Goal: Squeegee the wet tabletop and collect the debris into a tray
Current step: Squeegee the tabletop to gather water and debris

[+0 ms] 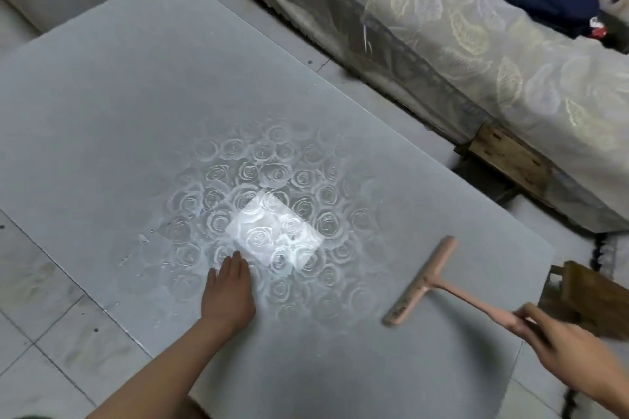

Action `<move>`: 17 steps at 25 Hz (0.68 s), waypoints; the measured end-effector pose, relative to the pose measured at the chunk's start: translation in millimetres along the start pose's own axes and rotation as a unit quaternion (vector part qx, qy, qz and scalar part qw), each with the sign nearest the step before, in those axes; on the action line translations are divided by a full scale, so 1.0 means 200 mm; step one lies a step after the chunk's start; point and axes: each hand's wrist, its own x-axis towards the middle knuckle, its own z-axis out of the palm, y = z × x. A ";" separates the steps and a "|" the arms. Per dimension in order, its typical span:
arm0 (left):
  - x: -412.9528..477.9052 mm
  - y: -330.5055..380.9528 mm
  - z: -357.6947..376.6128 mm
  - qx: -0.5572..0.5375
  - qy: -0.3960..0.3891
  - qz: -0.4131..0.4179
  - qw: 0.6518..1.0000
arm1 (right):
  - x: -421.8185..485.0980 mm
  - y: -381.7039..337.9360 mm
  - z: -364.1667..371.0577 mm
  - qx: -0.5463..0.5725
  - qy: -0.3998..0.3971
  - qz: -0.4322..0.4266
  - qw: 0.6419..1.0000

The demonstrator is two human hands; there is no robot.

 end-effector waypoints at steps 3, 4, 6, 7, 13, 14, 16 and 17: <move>0.03 0.13 0.06 0.007 0.002 -0.048 0.999 | 0.22 -0.04 0.05 -0.031 0.000 -0.079 0.996; 0.04 0.16 0.08 0.010 -0.005 -0.064 0.998 | 0.32 -0.14 0.07 -0.037 0.014 -0.122 0.992; 0.07 0.20 0.10 0.022 -0.018 -0.091 0.995 | 0.49 -0.42 0.08 -0.060 0.022 -0.206 0.977; 0.08 0.21 0.11 0.027 -0.019 -0.098 0.995 | 0.55 -0.54 0.07 -0.071 0.018 -0.241 0.968; 0.07 0.19 0.14 -0.011 -0.028 -0.100 0.995 | 0.69 -0.11 -0.27 -0.097 0.086 -0.283 0.950; 0.07 0.19 0.14 -0.017 -0.027 -0.093 0.995 | 0.68 0.00 -0.31 -0.092 0.079 -0.260 0.958; 0.08 0.16 0.16 -0.035 -0.012 -0.079 0.996 | 0.69 0.05 -0.31 -0.094 0.070 -0.247 0.962; 0.08 0.14 0.17 -0.048 -0.004 -0.071 0.996 | 0.70 -0.02 -0.28 -0.101 0.069 -0.261 0.957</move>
